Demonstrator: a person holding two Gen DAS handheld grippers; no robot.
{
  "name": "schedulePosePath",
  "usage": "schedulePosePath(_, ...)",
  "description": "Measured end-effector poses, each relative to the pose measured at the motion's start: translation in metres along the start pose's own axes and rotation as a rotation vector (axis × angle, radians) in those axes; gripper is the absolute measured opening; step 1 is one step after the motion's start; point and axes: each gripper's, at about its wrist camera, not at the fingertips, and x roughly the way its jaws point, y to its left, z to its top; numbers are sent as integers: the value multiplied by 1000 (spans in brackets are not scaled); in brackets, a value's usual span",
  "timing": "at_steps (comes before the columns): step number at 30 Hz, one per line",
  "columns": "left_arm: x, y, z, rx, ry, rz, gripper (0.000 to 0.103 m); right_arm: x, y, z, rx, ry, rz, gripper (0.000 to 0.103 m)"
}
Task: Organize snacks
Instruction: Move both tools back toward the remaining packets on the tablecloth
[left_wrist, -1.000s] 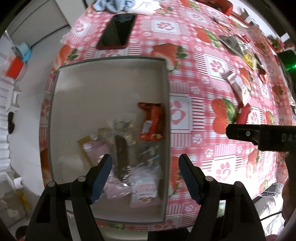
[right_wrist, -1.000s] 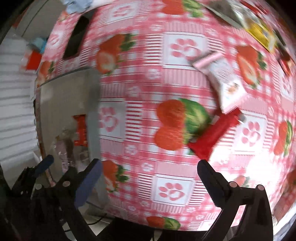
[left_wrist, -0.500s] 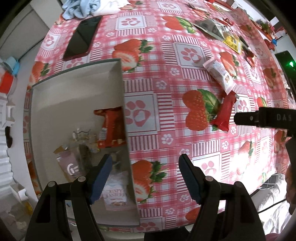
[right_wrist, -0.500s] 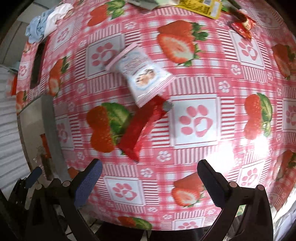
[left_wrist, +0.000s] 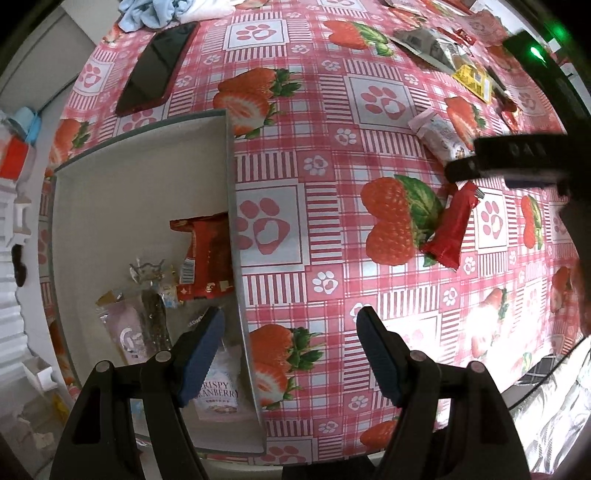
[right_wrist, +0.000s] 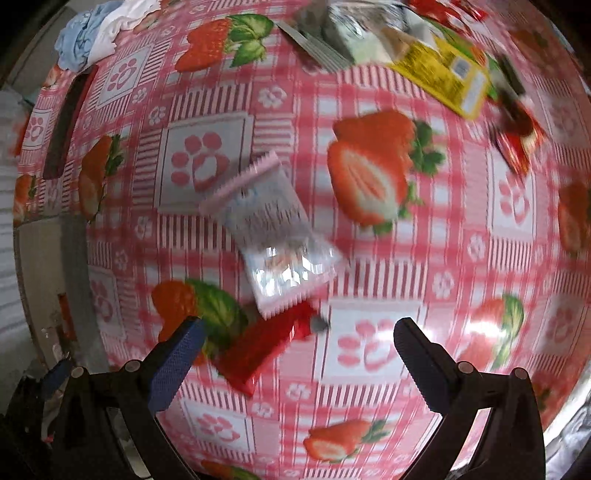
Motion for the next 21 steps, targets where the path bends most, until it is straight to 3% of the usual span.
schedulePosePath(10, 2, -7, 16, 8, 16, 13, 77, 14, 11, 66, 5, -30, -46, 103)
schedulePosePath(13, 2, -15, 22, 26, 14, 11, 77, 18, -19, 70, 113, -18, -10, 103)
schedulePosePath(21, 3, -57, 43, 127, 2, -4, 77, 24, -106, 54, 322, 8, -31, 103)
